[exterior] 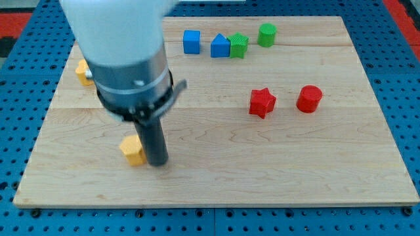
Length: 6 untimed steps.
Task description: Push the yellow hexagon closer to yellow heart
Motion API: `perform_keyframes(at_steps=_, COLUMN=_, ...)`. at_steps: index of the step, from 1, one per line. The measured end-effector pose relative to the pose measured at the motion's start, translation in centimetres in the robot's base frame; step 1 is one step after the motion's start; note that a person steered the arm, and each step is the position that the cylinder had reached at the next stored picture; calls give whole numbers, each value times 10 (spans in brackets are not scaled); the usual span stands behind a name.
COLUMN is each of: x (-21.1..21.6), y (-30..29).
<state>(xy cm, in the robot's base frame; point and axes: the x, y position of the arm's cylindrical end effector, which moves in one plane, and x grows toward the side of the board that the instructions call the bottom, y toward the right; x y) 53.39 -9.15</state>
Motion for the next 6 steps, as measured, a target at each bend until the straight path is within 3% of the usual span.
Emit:
perform_keyframes(at_steps=1, x=-56, y=-70)
perform_keyframes(at_steps=2, x=-54, y=-62)
perform_keyframes(at_steps=3, x=-57, y=-3)
perform_keyframes(at_steps=4, x=-9, y=4)
perform_keyframes(at_steps=5, x=9, y=-36)
perform_keyframes(at_steps=6, x=-10, y=-113)
